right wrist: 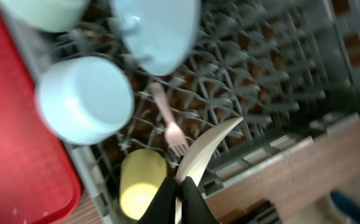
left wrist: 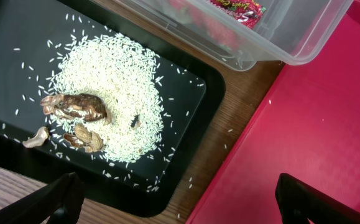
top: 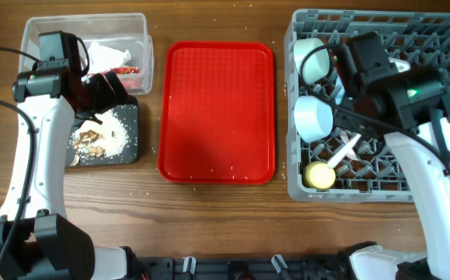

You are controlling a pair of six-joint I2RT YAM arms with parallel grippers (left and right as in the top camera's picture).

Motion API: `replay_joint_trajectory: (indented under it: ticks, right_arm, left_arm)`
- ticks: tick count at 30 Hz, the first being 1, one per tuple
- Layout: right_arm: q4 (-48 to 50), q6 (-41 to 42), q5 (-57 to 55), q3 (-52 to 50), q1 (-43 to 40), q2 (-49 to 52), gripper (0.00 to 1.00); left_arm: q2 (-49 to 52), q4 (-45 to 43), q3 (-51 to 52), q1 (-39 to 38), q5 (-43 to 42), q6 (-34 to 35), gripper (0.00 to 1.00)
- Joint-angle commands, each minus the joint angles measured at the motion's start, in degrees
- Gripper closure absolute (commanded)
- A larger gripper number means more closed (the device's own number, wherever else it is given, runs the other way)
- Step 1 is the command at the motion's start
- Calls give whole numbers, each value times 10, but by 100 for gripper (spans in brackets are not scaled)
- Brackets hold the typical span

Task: Sort waste into correct bins and load items into the dishwasher rack
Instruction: 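Release the spoon in the rack and retract the right arm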

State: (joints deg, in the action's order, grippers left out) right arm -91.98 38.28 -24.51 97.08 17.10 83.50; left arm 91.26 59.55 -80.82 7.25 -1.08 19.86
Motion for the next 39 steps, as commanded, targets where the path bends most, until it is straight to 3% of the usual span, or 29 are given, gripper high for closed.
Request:
replay_joint_trajectory:
  ticks: [1, 11, 15, 18, 20, 27, 34, 37, 38, 39]
  right_arm:
    - [14, 78, -18, -47, -45, -16, 96]
    - [179, 92, 45, -200, -138, -16, 95]
    - [208, 81, 45, -210, -160, -15, 78]
    - [230, 63, 50, -210, -181, -15, 58]
    - [237, 51, 53, -210, -186, -15, 49]
    - [254, -53, 142, -208, -186, -33, 35]
    - [273, -189, 275, -165, -186, -150, 27]
    - [276, -202, 311, -149, -186, -250, 10]
    - [275, -201, 311, -149, -186, -266, 0]
    - [271, -201, 311, -149, -186, -281, 0]
  left_arm:
    - [-5, 0, 2, 4, 7, 0, 0]
    - [-5, 0, 2, 4, 7, 0, 0]
    - [-5, 0, 2, 4, 7, 0, 0]
    - [-5, 0, 2, 4, 7, 0, 0]
    - [-5, 0, 2, 4, 7, 0, 0]
    - [-5, 0, 2, 4, 7, 0, 0]
    - [-5, 0, 2, 4, 7, 0, 0]
    - [-5, 0, 2, 4, 7, 0, 0]
    - [-5, 0, 2, 4, 7, 0, 0]
    - [-5, 0, 2, 4, 7, 0, 0]
